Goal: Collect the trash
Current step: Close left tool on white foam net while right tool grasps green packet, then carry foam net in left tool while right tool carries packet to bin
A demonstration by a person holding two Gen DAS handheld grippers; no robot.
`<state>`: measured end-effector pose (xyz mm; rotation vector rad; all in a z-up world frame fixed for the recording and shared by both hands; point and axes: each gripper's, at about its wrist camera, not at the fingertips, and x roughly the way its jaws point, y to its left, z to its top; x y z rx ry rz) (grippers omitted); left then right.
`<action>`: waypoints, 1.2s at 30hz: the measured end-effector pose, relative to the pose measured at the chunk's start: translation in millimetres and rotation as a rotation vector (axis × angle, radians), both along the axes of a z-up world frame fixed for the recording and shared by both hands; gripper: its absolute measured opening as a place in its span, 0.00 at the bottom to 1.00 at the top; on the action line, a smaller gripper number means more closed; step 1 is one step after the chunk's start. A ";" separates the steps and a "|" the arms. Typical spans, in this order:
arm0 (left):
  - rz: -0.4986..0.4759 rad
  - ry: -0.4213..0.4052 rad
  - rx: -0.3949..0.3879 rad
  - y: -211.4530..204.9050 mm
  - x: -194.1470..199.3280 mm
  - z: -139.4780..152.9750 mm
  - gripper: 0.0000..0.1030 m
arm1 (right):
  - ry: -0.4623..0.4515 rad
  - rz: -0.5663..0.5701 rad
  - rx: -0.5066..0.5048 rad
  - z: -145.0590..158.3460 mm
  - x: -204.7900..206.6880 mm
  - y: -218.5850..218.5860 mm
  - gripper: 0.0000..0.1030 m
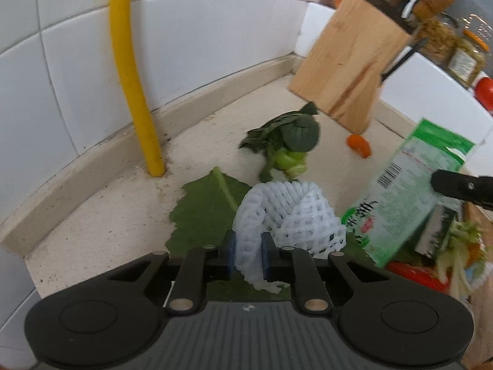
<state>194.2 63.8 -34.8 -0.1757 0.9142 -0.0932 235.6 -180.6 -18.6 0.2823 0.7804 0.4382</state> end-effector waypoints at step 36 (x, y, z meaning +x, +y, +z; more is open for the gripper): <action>-0.012 -0.176 0.003 13.4 -86.8 59.5 0.11 | -0.149 0.070 0.014 50.7 -102.1 32.5 0.03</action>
